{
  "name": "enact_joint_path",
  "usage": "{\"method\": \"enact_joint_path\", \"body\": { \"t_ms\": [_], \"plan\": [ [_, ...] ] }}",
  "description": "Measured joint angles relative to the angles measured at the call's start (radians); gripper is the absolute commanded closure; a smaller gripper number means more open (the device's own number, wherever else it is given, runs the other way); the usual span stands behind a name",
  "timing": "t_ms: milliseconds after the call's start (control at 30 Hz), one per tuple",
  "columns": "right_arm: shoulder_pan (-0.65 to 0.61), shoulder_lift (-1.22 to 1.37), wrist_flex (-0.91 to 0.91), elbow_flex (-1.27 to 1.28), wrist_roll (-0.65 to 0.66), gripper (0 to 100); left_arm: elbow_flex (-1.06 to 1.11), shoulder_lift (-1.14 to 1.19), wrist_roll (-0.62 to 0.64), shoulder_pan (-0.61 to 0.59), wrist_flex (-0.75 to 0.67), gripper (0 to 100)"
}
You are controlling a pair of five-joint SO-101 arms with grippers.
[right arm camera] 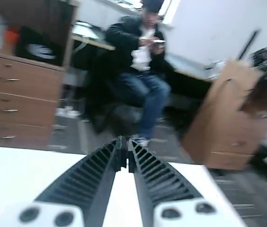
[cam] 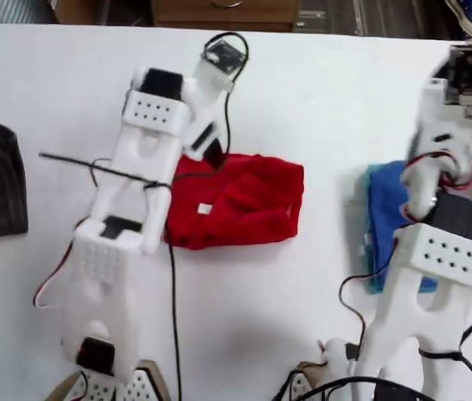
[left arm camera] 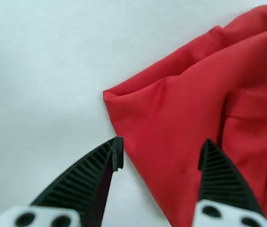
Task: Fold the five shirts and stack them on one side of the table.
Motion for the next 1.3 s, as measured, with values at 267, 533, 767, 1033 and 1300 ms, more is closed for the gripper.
{"method": "enact_joint_path", "body": {
  "t_ms": [267, 533, 767, 1033, 1300],
  "plan": [
    [-0.255, 0.129, 0.235, 0.000, -0.118, 97.4, 0.002, 0.130, -0.003, -0.026, -0.157, 72],
    [-0.285, 0.209, 0.371, -0.015, -0.104, 97.4, 0.005, 0.157, -0.003, -0.138, -0.199, 72],
    [-0.362, 0.215, 0.400, -0.026, -0.100, 97.4, 0.006, 0.161, -0.003, -0.164, -0.206, 72],
    [-0.443, 0.249, 0.400, -0.002, -0.098, 97.4, 0.012, 0.167, -0.003, -0.169, -0.284, 72],
    [-0.471, 0.376, 0.400, 0.014, -0.072, 97.4, 0.009, 0.190, 0.135, -0.307, -0.285, 72]
  ]
}}
